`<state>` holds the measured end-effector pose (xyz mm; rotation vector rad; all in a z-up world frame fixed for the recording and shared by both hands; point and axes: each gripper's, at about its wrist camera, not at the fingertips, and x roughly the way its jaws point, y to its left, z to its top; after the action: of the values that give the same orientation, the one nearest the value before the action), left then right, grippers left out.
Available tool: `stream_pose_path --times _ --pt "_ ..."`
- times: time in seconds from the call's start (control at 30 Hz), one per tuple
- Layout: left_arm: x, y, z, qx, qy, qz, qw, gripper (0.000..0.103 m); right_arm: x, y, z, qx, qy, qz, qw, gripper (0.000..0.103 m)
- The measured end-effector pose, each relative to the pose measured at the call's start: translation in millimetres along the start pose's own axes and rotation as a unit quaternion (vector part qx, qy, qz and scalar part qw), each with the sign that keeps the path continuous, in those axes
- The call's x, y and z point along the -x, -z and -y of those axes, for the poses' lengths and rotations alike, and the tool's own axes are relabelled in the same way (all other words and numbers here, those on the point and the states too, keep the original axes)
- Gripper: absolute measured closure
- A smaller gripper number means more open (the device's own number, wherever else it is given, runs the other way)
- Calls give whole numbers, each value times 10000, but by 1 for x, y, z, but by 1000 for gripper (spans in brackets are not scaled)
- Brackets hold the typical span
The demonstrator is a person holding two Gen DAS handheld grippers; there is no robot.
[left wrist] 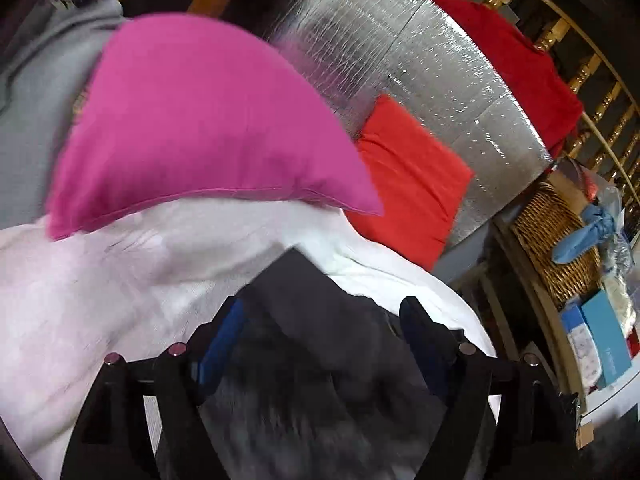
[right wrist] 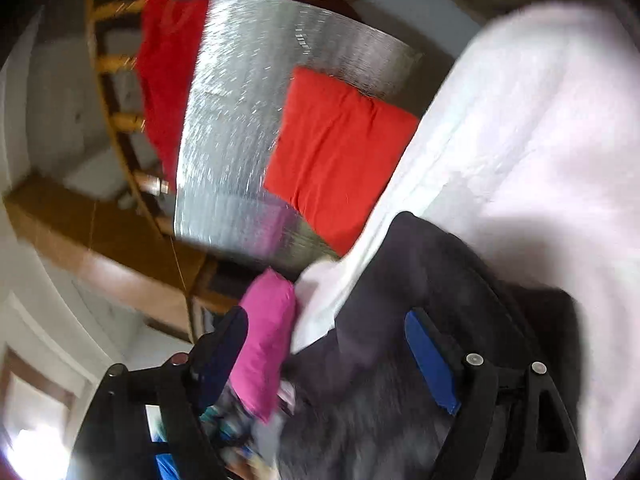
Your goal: Fold large clothes
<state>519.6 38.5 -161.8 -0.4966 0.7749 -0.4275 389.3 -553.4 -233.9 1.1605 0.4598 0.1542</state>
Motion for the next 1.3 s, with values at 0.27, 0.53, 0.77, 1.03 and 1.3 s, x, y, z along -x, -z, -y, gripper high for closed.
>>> stream_pose_path --times 0.27,0.53,0.77,1.03,1.3 --pt "93 120 -14 289 -224 -144 9992 19 87 77 -5 209 590 -140 9979 19" --pt "67 168 -44 648 -1537 -769 9830 19 66 110 21 -27 1450 -378 9887 19" --pt "79 164 34 -1459 -2169 78 9652 19 45 116 1 787 2041 -487 9746 18" --pt "87 176 61 -1958 -1876 -102 9625 19 36 122 -7 921 1966 -650 9740 18" --pt "95 187 62 -2137 -1984 -30 9565 19 32 123 -9 938 1942 -669 9742 18"
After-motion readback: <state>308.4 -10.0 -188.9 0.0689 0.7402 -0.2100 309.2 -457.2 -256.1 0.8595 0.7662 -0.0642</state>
